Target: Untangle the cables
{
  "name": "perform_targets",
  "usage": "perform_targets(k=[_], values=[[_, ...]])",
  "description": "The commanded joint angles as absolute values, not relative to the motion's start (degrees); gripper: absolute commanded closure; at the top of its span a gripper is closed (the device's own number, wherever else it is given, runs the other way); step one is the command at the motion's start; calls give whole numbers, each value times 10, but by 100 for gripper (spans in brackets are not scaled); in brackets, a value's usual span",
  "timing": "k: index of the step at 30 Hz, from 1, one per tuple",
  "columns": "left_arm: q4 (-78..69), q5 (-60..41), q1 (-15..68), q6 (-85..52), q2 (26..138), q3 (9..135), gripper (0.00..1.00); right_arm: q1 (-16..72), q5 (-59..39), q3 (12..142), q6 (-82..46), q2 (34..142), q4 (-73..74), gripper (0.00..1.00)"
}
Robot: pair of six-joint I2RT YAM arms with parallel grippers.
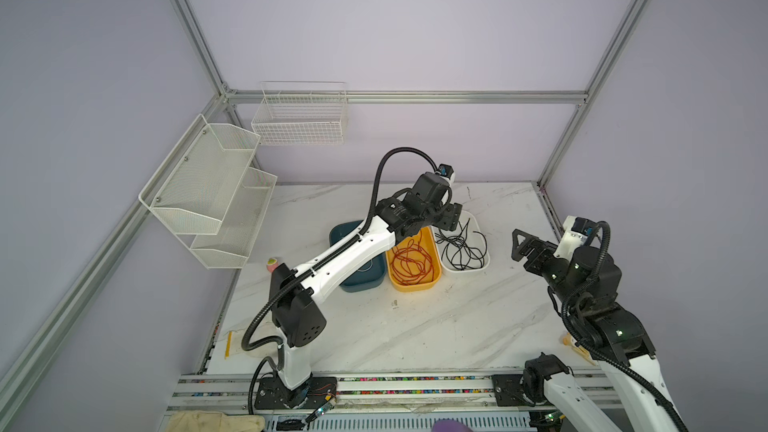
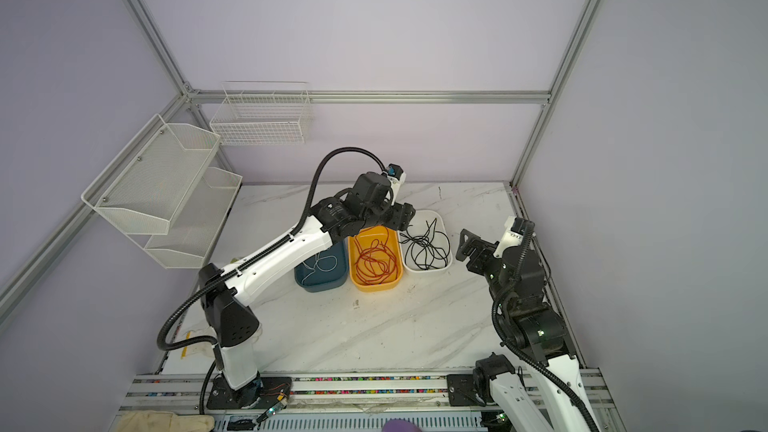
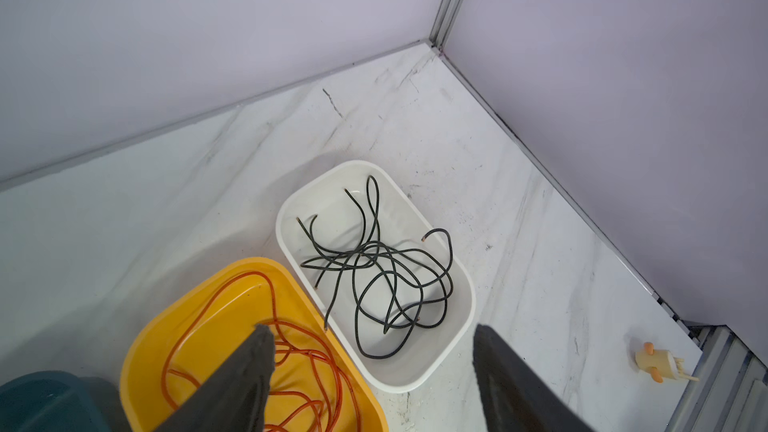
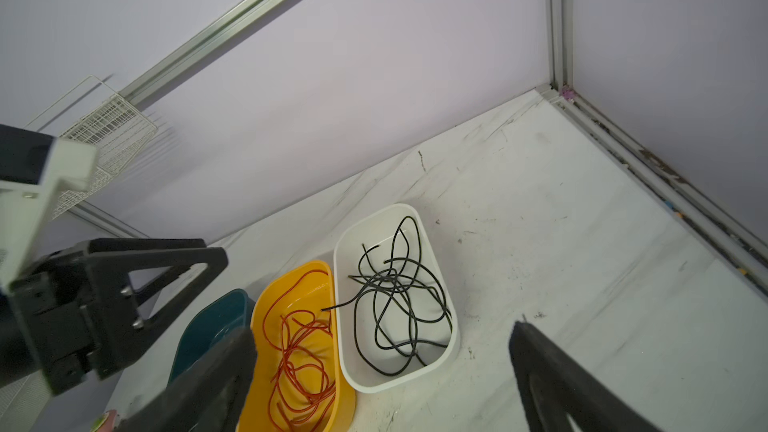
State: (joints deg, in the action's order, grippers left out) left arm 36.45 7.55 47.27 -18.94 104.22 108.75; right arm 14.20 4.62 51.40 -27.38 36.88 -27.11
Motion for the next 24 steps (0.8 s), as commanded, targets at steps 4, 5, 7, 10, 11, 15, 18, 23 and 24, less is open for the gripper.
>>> perform_targets(k=[4, 5, 7, 10, 11, 15, 18, 23, 24], values=[[340, 123, 469, -187, 935, 963, 14, 144, -33, 468, -379, 428, -156, 2], [341, 130, 468, -184, 919, 945, 12, 143, -51, 462, -394, 444, -138, 2], [344, 154, 468, -180, 882, 905, 7, 144, -91, 450, -423, 480, -96, 2], [346, 195, 467, -172, 833, 849, 0, 144, -107, 441, -449, 516, -53, 2], [347, 206, 467, -169, 819, 834, 0, 143, -100, 438, -460, 524, -44, 2], [350, 255, 461, -156, 760, 762, 0, 143, -73, 439, -505, 570, -19, 2], [366, 275, 459, -152, 738, 731, 0, 141, -75, 436, -555, 608, 8, 2], [389, 318, 458, -150, 709, 685, 0, 126, -128, 434, -608, 683, 67, 2], [391, 328, 457, -148, 704, 676, 0, 124, -129, 437, -618, 697, 69, 3]])
